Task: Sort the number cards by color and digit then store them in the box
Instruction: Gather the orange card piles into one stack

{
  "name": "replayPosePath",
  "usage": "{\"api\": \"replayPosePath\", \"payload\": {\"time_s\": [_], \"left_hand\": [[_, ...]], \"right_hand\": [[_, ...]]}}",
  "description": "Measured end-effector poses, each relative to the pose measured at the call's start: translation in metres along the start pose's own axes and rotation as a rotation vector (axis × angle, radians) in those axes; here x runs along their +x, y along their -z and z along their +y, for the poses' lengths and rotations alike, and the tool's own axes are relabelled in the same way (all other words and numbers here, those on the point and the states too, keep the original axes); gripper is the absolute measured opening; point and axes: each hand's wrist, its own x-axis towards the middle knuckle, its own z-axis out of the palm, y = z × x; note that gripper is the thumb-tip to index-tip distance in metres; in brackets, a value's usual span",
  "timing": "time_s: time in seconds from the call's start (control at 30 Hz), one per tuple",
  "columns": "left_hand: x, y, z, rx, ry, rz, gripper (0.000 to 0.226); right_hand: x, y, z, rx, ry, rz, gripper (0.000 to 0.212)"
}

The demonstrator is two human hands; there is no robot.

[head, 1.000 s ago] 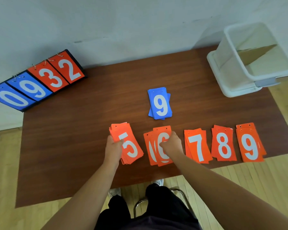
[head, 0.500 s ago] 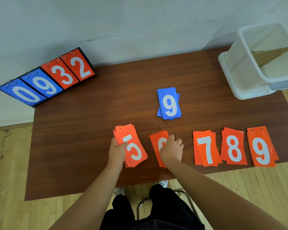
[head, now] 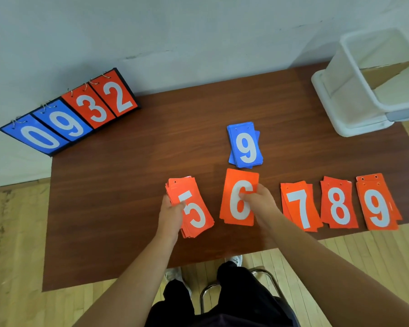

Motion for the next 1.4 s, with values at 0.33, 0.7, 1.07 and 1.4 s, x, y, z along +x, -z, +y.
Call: {"api": "replayPosePath", "payload": {"time_s": [0.33,0.7,1.07,1.4], "left_hand": [[-0.026,-0.065,0.041,-0.122,-0.118,-0.364,0.03],[-0.035,-0.137,0.037,0.046,-0.193,-0.413,0.042],[-0.032,-0.15,0.027,0.112,-0.139,-0.294,0.04],[-0.027,-0.15,0.036,0.161,-0.108,-0.106,0.05]], "right_hand": [[-0.027,0.003,-0.034,-0.45,0.232,0.028,0.054],[0.014,0.114,0.022,-0.791,0.126,0.474,0.068],[0.034,0.108,0.032,-0.876,-0.007,0.448,0.078],[0.032,0.125,0.005,-0.228,0.117,0.201,0.036]]}}
